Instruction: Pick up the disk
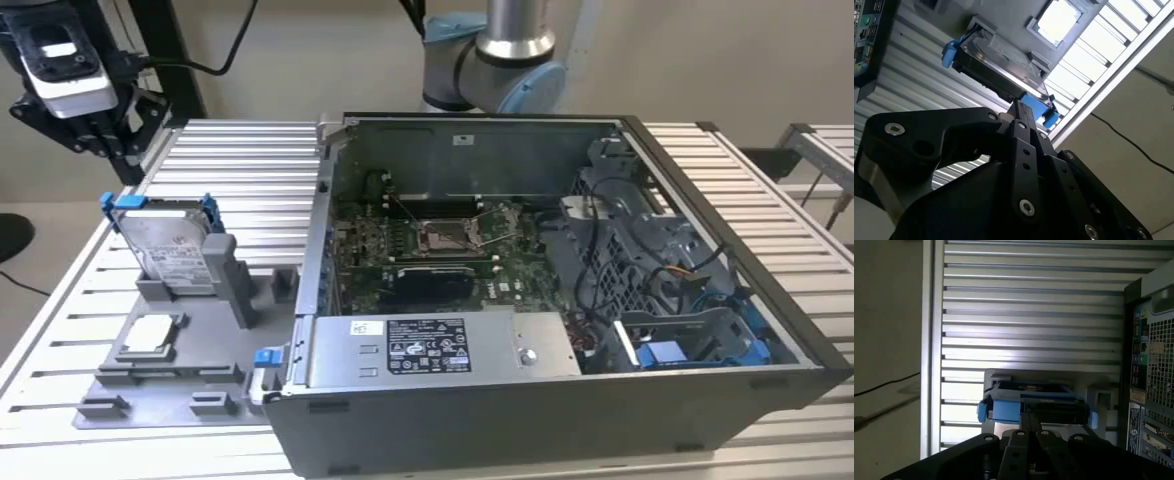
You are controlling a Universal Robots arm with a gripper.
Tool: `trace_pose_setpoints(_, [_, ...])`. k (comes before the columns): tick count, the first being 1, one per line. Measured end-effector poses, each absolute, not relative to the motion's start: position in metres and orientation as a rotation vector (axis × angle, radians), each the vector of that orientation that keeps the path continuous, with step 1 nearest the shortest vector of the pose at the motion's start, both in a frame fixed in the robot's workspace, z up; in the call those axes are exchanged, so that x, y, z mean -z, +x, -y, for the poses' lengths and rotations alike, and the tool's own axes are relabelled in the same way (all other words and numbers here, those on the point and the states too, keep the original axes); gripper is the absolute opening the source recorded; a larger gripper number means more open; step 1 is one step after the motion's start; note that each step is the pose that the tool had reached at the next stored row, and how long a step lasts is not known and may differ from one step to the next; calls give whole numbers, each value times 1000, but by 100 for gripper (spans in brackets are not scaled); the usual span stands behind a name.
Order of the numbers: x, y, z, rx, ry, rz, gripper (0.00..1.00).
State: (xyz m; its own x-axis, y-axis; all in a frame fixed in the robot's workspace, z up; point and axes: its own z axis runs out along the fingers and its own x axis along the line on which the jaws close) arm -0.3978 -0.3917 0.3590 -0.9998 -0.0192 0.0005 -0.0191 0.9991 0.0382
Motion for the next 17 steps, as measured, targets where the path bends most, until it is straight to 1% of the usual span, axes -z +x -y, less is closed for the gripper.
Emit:
trace_pose_setpoints(11, [-359,-409,392,60,31,3140,0])
trace_pose_setpoints(17, [-359,-409,392,60,187,3133,0])
